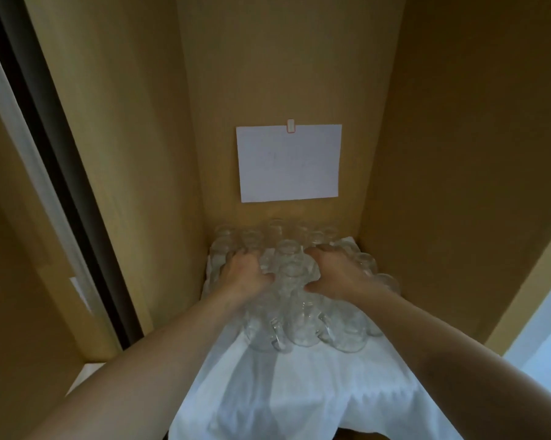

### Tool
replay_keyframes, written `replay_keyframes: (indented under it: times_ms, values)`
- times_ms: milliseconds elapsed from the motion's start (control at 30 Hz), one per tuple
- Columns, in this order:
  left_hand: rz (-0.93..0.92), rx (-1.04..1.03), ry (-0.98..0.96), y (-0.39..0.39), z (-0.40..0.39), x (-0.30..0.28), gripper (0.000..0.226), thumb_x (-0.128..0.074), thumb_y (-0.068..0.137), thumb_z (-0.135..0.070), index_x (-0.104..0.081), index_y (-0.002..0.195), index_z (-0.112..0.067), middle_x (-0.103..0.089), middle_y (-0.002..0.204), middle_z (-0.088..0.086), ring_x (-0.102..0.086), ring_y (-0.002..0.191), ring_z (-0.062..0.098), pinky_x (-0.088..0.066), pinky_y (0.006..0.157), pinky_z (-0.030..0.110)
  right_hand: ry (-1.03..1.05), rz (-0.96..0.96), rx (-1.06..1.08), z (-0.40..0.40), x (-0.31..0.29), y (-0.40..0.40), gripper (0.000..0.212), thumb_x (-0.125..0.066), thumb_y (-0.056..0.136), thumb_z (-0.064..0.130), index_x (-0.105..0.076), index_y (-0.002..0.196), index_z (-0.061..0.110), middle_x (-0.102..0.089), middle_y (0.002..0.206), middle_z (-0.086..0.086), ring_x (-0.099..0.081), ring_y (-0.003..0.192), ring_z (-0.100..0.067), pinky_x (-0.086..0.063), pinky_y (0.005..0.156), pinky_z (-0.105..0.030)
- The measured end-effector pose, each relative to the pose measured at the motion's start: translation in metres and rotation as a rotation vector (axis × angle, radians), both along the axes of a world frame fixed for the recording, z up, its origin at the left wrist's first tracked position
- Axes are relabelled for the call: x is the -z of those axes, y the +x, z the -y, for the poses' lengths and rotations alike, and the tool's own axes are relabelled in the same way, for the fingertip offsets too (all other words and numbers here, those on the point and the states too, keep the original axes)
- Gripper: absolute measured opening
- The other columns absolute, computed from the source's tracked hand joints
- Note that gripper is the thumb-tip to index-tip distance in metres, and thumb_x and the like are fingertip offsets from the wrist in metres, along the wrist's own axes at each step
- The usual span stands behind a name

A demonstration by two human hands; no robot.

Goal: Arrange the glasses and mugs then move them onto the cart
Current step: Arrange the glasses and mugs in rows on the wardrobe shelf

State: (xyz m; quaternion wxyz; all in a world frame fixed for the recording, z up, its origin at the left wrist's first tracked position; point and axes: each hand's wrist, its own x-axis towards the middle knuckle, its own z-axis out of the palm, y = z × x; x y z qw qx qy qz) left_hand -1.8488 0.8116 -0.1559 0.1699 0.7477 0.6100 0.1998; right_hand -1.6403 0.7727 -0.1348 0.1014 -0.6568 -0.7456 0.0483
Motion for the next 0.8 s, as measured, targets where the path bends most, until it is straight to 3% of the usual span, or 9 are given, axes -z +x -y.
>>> replay_keyframes:
  times_ms: [133,233,333,467,633,800]
  values:
    - [0.123,-0.101,0.048,-0.011,-0.051,0.017,0.067,-0.053,0.062,-0.060,-0.059,0.126,-0.042,-0.066,0.129,-0.002,-0.059,0.123,0.027,-0.050,0.102,0.042,-0.043,-0.071,-0.032,-0.048,0.001,-0.012,0.079,-0.078,0.079,0.046,-0.045,0.147,0.024,-0.051,0.143,-0.004,-0.046,0.133,-0.028,-0.045,0.106,-0.041]
    - [0.083,-0.158,-0.021,-0.013,-0.075,0.010,0.060,-0.060,0.072,-0.052,-0.061,0.129,-0.031,-0.063,0.132,0.002,-0.059,0.121,0.028,-0.052,0.099,0.041,-0.065,-0.099,-0.076,-0.087,0.004,-0.020,0.077,-0.079,0.079,0.044,-0.048,0.146,0.021,-0.054,0.140,-0.006,-0.051,0.128,-0.026,-0.047,0.103,-0.036]
    - [0.098,-0.191,-0.052,-0.014,-0.104,0.004,0.059,-0.060,0.069,-0.048,-0.064,0.120,-0.019,-0.066,0.124,0.006,-0.060,0.116,0.028,-0.053,0.094,0.040,-0.081,-0.103,-0.109,-0.126,0.005,-0.027,0.075,-0.078,0.081,0.039,-0.049,0.146,0.016,-0.056,0.139,-0.009,-0.053,0.127,-0.027,-0.048,0.102,-0.035]
    - [0.063,-0.285,-0.066,-0.018,-0.146,0.013,0.064,-0.072,0.073,-0.047,-0.060,0.130,-0.021,-0.063,0.130,0.005,-0.059,0.119,0.029,-0.054,0.094,0.041,-0.099,-0.088,-0.156,-0.174,0.005,-0.034,0.073,-0.076,0.082,0.041,-0.050,0.144,0.015,-0.058,0.139,-0.008,-0.053,0.127,-0.027,-0.049,0.101,-0.035]
    - [0.056,-0.358,-0.041,-0.018,-0.187,0.022,0.061,-0.072,0.069,-0.045,-0.059,0.124,-0.021,-0.062,0.121,0.007,-0.059,0.113,0.031,-0.055,0.091,0.043,-0.113,-0.014,-0.226,-0.227,0.008,-0.046,0.069,-0.074,0.082,0.040,-0.050,0.143,0.017,-0.059,0.134,-0.011,-0.053,0.126,-0.032,-0.050,0.100,-0.041]
    - [-0.063,-0.356,-0.084,-0.022,-0.212,0.013,0.053,-0.071,0.083,-0.032,-0.055,0.132,-0.018,-0.058,0.129,0.010,-0.057,0.116,0.031,-0.051,0.092,0.036,-0.162,0.115,-0.315,-0.270,0.012,-0.064,0.071,-0.073,0.084,0.031,-0.044,0.148,0.020,-0.054,0.136,-0.011,-0.045,0.131,-0.032,-0.049,0.101,-0.043]
